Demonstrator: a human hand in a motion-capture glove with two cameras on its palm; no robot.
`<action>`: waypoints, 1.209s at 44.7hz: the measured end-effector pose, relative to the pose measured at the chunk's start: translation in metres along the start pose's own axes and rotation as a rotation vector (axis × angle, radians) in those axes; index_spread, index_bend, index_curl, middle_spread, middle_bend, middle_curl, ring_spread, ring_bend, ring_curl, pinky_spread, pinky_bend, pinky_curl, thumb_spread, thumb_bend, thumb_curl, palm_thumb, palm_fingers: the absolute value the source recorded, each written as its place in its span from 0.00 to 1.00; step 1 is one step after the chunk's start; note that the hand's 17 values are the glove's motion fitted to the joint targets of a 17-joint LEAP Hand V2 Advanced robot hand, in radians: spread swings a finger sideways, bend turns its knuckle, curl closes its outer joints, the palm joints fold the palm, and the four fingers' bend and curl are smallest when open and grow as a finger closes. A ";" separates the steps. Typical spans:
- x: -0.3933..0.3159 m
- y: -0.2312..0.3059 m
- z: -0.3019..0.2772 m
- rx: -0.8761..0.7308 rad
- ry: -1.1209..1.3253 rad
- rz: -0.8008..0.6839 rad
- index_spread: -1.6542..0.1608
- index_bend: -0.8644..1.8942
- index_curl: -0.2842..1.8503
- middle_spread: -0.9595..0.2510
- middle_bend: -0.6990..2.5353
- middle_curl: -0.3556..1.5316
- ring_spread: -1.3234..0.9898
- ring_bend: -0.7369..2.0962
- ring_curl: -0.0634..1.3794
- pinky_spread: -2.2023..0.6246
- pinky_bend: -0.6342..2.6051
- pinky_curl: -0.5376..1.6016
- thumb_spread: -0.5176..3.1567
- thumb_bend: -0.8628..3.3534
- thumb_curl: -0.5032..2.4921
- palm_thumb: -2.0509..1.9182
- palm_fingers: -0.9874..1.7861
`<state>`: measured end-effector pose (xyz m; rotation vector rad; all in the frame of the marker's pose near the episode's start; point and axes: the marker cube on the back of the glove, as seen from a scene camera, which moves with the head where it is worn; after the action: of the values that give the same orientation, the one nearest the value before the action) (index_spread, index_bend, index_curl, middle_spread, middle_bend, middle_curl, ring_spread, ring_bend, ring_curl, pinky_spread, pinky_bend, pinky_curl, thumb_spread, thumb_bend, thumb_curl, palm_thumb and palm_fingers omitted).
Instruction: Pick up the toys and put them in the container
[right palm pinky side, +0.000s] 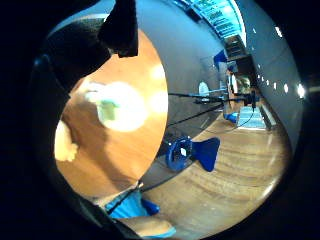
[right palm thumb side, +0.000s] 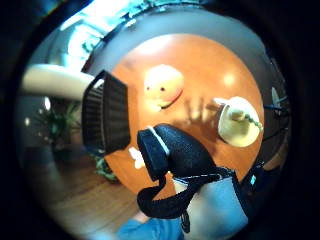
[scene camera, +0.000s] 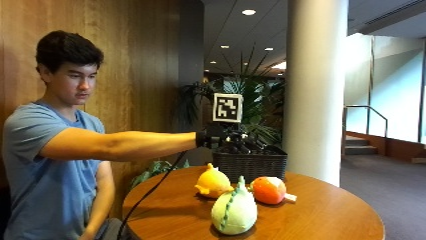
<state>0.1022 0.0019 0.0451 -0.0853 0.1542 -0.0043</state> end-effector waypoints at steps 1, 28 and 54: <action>0.005 0.001 0.004 -0.011 -0.005 -0.026 0.76 0.36 0.22 0.80 0.27 0.32 0.56 0.39 0.16 0.78 0.50 0.41 0.45 0.19 0.21 0.50 0.34; 0.077 0.001 0.128 -0.261 -0.067 0.066 0.77 0.35 0.22 0.80 0.27 0.35 0.57 0.35 0.18 0.80 0.53 0.42 0.43 0.19 0.22 0.50 0.29; 0.064 -0.008 0.142 -0.075 -0.124 0.032 0.76 0.35 0.19 0.73 0.35 0.37 0.49 0.60 0.32 0.70 0.55 0.41 0.50 0.25 0.27 0.60 0.58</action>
<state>0.1875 0.0050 0.1755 -0.1581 0.0315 0.0391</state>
